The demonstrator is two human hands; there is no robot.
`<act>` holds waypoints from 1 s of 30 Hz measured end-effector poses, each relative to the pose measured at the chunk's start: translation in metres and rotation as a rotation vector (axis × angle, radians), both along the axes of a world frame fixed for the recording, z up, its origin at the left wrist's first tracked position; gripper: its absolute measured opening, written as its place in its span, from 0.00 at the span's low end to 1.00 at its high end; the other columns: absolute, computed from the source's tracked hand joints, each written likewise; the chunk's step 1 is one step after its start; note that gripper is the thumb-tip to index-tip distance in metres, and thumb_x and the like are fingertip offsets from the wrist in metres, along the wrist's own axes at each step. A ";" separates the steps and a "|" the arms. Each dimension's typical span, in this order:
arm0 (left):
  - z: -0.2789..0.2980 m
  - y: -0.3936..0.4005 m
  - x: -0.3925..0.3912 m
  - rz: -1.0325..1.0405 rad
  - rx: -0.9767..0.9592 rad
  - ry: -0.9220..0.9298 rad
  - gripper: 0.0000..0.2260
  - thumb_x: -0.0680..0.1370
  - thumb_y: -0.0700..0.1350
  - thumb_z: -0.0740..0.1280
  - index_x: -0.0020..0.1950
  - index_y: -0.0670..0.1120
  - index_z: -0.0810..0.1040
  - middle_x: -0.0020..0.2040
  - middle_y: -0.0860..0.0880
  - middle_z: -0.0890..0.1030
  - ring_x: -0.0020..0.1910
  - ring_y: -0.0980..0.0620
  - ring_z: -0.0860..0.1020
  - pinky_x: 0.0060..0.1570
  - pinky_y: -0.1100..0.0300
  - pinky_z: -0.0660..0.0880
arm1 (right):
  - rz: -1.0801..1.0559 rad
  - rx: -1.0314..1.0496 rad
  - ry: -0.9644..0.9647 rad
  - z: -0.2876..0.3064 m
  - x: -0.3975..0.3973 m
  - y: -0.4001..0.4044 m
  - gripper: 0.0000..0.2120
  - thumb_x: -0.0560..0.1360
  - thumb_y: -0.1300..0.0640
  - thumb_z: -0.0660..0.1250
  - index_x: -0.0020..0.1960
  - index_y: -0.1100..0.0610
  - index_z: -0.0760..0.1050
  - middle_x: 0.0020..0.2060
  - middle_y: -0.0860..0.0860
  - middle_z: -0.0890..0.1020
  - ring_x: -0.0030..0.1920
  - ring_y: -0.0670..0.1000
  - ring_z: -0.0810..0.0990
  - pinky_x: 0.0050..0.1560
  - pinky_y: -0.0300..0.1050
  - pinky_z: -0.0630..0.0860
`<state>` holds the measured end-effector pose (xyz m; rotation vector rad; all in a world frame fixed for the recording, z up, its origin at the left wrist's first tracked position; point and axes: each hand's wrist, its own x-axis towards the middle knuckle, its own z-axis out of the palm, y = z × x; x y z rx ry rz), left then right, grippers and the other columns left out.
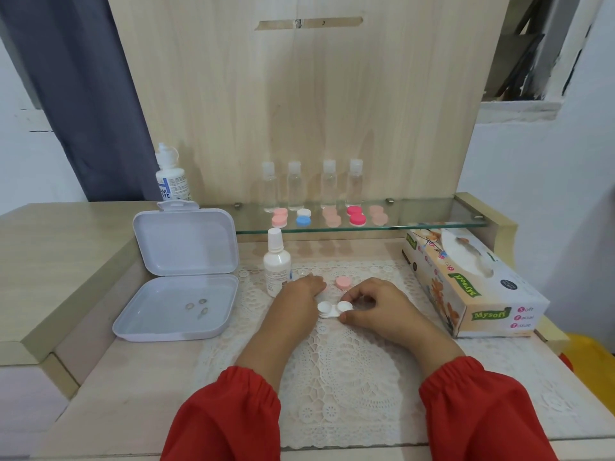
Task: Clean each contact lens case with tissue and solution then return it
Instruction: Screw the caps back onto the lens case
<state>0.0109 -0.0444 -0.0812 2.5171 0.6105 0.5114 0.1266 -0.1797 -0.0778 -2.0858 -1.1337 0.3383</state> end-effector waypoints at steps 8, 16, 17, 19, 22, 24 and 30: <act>0.002 -0.010 -0.020 0.131 0.249 0.040 0.08 0.79 0.39 0.61 0.52 0.43 0.80 0.49 0.48 0.80 0.48 0.50 0.76 0.50 0.57 0.75 | -0.001 -0.012 -0.008 0.000 0.000 0.000 0.10 0.65 0.47 0.77 0.44 0.42 0.79 0.48 0.40 0.76 0.51 0.43 0.73 0.57 0.48 0.73; 0.007 -0.021 -0.030 0.043 -0.061 -0.279 0.06 0.76 0.41 0.69 0.51 0.45 0.83 0.47 0.54 0.82 0.43 0.61 0.76 0.46 0.73 0.71 | 0.012 0.011 0.021 0.001 -0.001 0.000 0.10 0.64 0.46 0.78 0.44 0.44 0.82 0.47 0.41 0.76 0.49 0.43 0.74 0.55 0.47 0.74; 0.006 -0.021 -0.029 0.024 -0.046 -0.266 0.06 0.75 0.40 0.69 0.51 0.45 0.84 0.46 0.53 0.82 0.44 0.60 0.77 0.46 0.71 0.72 | 0.014 0.020 0.034 0.001 -0.001 0.000 0.10 0.63 0.46 0.78 0.43 0.44 0.82 0.47 0.41 0.77 0.49 0.43 0.74 0.55 0.47 0.74; 0.005 -0.020 -0.027 -0.001 -0.016 -0.243 0.06 0.75 0.40 0.68 0.50 0.45 0.84 0.46 0.53 0.82 0.43 0.59 0.77 0.46 0.69 0.73 | 0.015 0.033 0.052 0.001 -0.001 0.000 0.10 0.63 0.47 0.79 0.43 0.44 0.83 0.47 0.41 0.77 0.50 0.43 0.75 0.56 0.47 0.74; 0.003 -0.019 -0.026 -0.019 0.029 -0.225 0.06 0.75 0.41 0.69 0.49 0.45 0.84 0.44 0.53 0.82 0.43 0.59 0.77 0.45 0.69 0.72 | 0.012 0.039 0.065 0.002 -0.002 0.000 0.09 0.63 0.49 0.79 0.42 0.43 0.83 0.47 0.41 0.77 0.49 0.43 0.75 0.56 0.47 0.74; 0.002 -0.018 -0.024 -0.027 0.047 -0.225 0.06 0.75 0.41 0.69 0.49 0.45 0.84 0.44 0.52 0.82 0.43 0.58 0.77 0.45 0.67 0.72 | 0.011 0.038 0.063 0.002 -0.002 0.000 0.09 0.63 0.49 0.79 0.42 0.43 0.83 0.46 0.41 0.77 0.48 0.42 0.74 0.55 0.46 0.74; 0.001 -0.018 -0.022 -0.037 0.084 -0.182 0.06 0.76 0.45 0.70 0.48 0.45 0.84 0.44 0.51 0.82 0.44 0.56 0.77 0.48 0.60 0.74 | 0.013 0.032 0.040 0.003 -0.003 0.000 0.10 0.63 0.48 0.79 0.43 0.44 0.83 0.46 0.41 0.77 0.48 0.42 0.74 0.54 0.45 0.74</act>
